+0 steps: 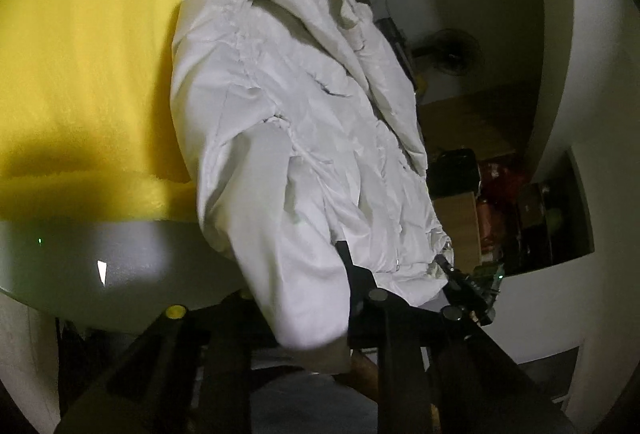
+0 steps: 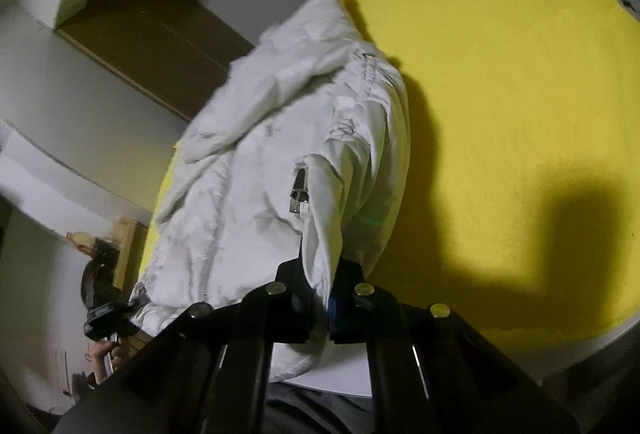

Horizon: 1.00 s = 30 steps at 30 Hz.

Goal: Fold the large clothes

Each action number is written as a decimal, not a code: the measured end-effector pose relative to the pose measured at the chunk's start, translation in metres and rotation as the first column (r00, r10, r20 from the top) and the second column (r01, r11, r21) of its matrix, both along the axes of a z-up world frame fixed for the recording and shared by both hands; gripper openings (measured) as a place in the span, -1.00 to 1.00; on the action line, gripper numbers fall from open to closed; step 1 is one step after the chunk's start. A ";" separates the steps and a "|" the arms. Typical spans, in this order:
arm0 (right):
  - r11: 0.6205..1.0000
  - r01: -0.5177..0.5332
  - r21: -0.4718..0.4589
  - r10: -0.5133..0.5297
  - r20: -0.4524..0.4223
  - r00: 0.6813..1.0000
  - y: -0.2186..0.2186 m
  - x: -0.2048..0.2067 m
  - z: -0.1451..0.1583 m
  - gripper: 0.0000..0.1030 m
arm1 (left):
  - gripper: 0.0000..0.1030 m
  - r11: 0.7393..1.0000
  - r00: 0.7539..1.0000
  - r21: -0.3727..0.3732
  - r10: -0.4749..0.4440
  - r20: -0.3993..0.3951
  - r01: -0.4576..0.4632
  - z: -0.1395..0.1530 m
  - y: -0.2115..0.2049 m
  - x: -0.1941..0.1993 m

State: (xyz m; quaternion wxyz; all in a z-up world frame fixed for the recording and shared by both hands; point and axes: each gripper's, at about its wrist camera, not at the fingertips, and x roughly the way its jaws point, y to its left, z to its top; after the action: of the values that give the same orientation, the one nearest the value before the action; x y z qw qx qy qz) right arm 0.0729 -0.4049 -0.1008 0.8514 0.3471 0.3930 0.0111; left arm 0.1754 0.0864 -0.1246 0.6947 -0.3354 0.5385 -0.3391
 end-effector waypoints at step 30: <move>0.999 0.000 0.054 0.002 -0.039 0.999 0.006 -0.036 -0.002 0.37 | 0.40 0.989 0.993 -0.118 0.074 -0.092 -0.084 -0.016 0.031 0.007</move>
State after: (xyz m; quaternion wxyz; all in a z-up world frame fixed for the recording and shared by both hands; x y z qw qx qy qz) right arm 0.0365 -0.3989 -0.1030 0.8340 0.3699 0.4091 0.0154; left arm 0.1827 0.1174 -0.1408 0.6615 -0.4127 0.5331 -0.3284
